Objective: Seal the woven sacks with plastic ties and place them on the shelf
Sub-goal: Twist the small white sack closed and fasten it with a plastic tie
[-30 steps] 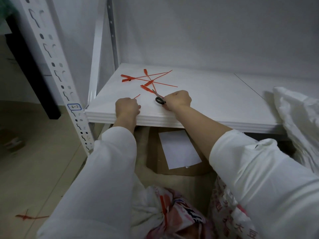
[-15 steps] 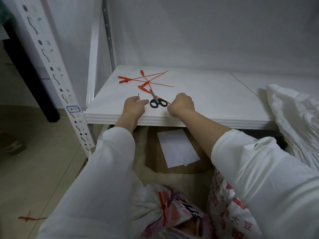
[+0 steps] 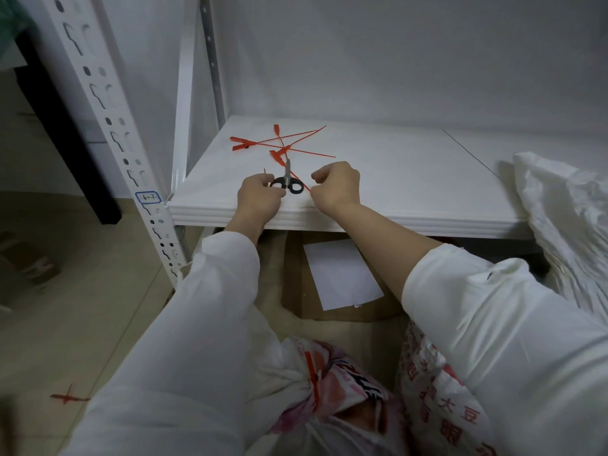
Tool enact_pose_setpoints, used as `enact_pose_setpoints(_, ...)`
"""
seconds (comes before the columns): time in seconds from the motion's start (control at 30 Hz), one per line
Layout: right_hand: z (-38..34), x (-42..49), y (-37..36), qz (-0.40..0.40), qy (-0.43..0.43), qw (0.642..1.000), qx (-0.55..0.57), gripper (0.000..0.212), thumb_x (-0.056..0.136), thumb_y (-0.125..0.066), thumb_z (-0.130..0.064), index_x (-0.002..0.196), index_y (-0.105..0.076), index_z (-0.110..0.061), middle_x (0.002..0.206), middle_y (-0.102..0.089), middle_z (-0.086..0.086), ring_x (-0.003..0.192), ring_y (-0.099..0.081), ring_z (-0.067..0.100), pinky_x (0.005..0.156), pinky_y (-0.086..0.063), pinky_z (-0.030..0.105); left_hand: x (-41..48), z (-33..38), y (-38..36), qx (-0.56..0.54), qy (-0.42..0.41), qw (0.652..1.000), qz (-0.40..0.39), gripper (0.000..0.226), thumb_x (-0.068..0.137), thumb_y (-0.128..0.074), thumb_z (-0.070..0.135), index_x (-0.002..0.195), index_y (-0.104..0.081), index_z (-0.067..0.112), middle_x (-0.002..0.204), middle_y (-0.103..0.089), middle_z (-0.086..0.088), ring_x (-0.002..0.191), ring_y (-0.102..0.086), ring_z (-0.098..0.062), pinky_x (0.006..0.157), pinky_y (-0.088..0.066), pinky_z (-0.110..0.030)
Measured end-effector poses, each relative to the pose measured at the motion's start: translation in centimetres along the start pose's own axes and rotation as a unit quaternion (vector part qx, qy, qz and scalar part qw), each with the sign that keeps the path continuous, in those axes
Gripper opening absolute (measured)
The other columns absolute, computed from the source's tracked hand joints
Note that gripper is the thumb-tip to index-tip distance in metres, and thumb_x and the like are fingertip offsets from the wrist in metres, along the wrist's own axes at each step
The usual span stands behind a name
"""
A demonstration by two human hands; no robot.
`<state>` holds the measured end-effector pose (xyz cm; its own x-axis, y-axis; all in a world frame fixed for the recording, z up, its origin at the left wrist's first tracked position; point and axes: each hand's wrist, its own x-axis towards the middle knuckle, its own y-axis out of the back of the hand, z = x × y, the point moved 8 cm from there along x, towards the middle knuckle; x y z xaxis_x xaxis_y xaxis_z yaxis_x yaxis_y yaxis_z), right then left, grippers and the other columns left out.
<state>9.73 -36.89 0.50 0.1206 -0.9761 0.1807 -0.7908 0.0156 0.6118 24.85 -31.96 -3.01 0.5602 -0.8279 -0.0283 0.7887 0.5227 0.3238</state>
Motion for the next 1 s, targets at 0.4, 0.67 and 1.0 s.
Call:
enact_pose_setpoints(0.4,3.4,-8.3,3.3,-0.065,-0.029,0.994,0.077,0.022,0.084,-0.065,0.002,0.100,-0.073,-0.011,0.104,-0.069,0.009,0.093,-0.067,0.023,0.084,-0.059,0.040,-8.4,4.9,-0.7,0.054,-0.075,0.994,-0.065,0.035,0.091,-0.058,0.004,0.126,-0.059,0.003,0.124,-0.062,-0.013,0.094,-0.068,-0.019,0.079,-0.057,-0.025)
enact_pose_setpoints(0.67,5.8,-18.1,0.4,-0.250,-0.049,0.965,0.064,0.027,0.081,-0.065,-0.001,0.106,-0.067,-0.010,0.100,-0.067,0.009,0.091,-0.064,0.022,0.085,-0.055,0.037,-18.7,6.0,-0.3,0.141,-0.123,0.974,-0.126,0.028,0.090,-0.063,0.009,0.118,-0.065,0.006,0.099,-0.064,-0.004,0.084,-0.062,-0.012,0.067,-0.050,-0.017)
enact_pose_setpoints(1.0,11.8,-26.9,-5.4,-0.375,0.018,0.920,-0.111,0.063,0.061,-0.083,-0.034,0.116,-0.055,-0.022,0.109,-0.064,-0.005,0.101,-0.063,0.018,0.085,-0.055,0.035,-24.3,1.6,-0.5,0.328,-0.146,0.916,-0.176,0.016,0.087,-0.062,0.011,0.103,-0.064,0.008,0.098,-0.054,-0.004,0.091,-0.056,-0.020,0.074,-0.046,-0.025)
